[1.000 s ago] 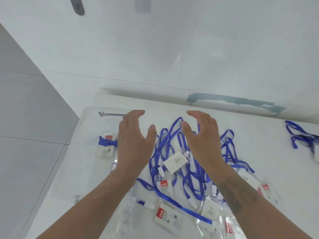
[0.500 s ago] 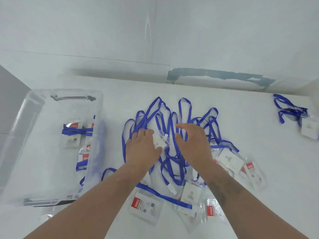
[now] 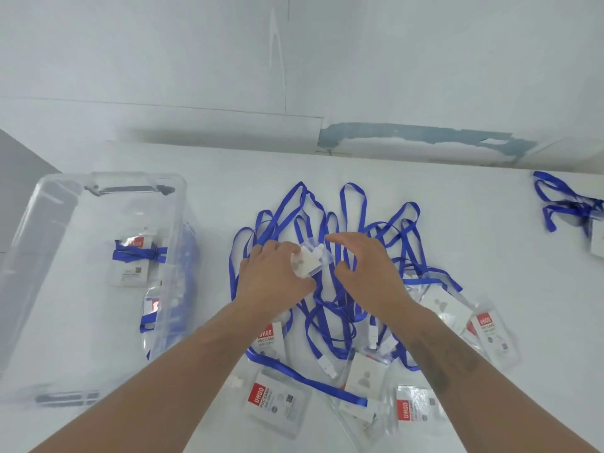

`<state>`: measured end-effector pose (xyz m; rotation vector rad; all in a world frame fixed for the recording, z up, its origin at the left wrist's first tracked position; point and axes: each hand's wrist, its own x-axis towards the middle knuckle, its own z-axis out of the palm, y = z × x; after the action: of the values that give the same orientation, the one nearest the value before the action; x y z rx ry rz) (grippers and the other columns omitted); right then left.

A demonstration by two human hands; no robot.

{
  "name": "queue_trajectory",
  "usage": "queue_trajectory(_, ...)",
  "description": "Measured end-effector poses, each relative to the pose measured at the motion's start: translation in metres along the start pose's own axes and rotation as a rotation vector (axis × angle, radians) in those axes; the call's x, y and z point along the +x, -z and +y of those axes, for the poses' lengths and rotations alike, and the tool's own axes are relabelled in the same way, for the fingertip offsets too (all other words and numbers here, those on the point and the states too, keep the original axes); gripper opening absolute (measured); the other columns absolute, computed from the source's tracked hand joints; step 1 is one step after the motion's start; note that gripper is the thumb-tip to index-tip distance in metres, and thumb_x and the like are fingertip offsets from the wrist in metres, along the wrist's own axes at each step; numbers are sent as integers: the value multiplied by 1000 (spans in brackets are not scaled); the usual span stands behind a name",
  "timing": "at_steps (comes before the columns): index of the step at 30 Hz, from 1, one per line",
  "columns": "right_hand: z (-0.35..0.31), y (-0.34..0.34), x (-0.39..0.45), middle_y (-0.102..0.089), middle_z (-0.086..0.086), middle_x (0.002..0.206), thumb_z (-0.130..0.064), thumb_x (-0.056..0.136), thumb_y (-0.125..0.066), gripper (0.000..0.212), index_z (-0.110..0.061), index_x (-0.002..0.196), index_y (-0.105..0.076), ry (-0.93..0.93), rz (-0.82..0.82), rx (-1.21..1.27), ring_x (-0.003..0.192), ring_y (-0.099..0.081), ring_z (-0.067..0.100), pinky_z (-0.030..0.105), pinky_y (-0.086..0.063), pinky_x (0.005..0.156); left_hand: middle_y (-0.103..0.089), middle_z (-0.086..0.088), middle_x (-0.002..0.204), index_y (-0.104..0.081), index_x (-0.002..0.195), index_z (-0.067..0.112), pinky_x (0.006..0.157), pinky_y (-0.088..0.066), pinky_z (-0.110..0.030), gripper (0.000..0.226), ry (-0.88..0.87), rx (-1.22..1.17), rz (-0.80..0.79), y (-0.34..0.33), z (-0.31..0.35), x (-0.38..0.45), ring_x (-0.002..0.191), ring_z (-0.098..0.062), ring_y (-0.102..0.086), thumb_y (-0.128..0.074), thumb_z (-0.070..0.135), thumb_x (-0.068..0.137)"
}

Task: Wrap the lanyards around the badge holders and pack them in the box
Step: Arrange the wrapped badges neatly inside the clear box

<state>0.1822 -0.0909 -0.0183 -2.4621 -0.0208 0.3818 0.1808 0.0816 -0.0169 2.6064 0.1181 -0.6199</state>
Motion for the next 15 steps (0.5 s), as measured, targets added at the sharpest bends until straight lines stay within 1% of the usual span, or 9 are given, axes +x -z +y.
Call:
queue_trajectory(2, -4, 12, 1, -52, -21, 135, -22, 92, -59, 43, -43, 129, -54, 71, -40, -2, 129, -38, 6, 21, -30, 99, -53, 10, 128, -52, 131, 35, 99, -45, -36, 58, -11, -115, -25, 20, 6, -3, 119, -15, -46, -68, 44, 77)
queue_trajectory(3, -7, 18, 1, -54, -22, 131, -27, 92, -61, 38, -45, 125, -56, 103, -39, -3, 126, -41, 5, 22, -33, 100, -57, 11, 121, -55, 128, 35, 95, -49, -36, 54, -27, -163, -34, 31, 10, -5, 112, -13, -51, -69, 43, 76)
queue_trajectory(4, -10, 24, 2, -57, -24, 126, -33, 92, -62, 31, -46, 120, -59, 125, -28, -9, 123, -43, 4, 24, -36, 100, -61, 12, 110, -59, 123, 35, 86, -53, -33, 48, -45, -208, -44, 40, 13, -7, 100, -11, -57, -69, 42, 76)
queue_trajectory(6, -19, 38, 4, -61, -26, 116, -40, 93, -61, 19, -45, 111, -64, 144, 9, -27, 115, -47, 1, 25, -41, 97, -61, 15, 86, -65, 112, 33, 63, -50, -23, 31, -69, -288, -50, 59, 20, -12, 68, -5, -58, -66, 39, 82)
queue_trajectory(8, -32, 55, 3, -62, -29, 106, -41, 94, -60, 16, -42, 108, -67, 118, 29, 13, 103, -52, -4, 21, -43, 89, -64, 10, 79, -68, 102, 32, 55, -44, -19, 17, -89, -369, -36, 78, 25, -18, 55, -6, -53, -62, 37, 87)
queue_trajectory(10, -45, 69, 1, -66, -27, 96, -36, 94, -61, 14, -38, 106, -68, 62, 27, 170, 92, -60, -6, 16, -48, 78, -70, 7, 78, -71, 93, 33, 54, -46, -20, 10, -115, -470, 23, 93, 28, -24, 57, -13, -58, -62, 34, 88)
queue_trajectory(12, -57, 81, -2, -71, -20, 92, -30, 93, -63, 10, -33, 100, -69, 28, 32, 322, 83, -67, 4, 18, -54, 68, -72, 12, 81, -69, 89, 35, 60, -54, -19, 7, -115, -581, 104, 108, 29, -29, 68, -10, -68, -65, 30, 89)
queue_trajectory(14, -65, 91, -7, -73, -16, 88, -24, 93, -64, 7, -26, 96, -70, 32, 55, 404, 72, -67, 9, 18, -52, 63, -74, 12, 89, -70, 94, 29, 72, -60, -21, 7, -93, -744, 125, 120, 29, -34, 81, -7, -71, -67, 24, 90)
queue_trajectory(15, -70, 96, -10, -74, -13, 88, -22, 93, -64, 7, -23, 96, -71, 37, 66, 449, 71, -68, 7, 17, -52, 62, -75, 10, 93, -71, 98, 24, 74, -60, -22, 9, -78, -819, 117, 125, 30, -36, 85, -8, -72, -68, 22, 90)
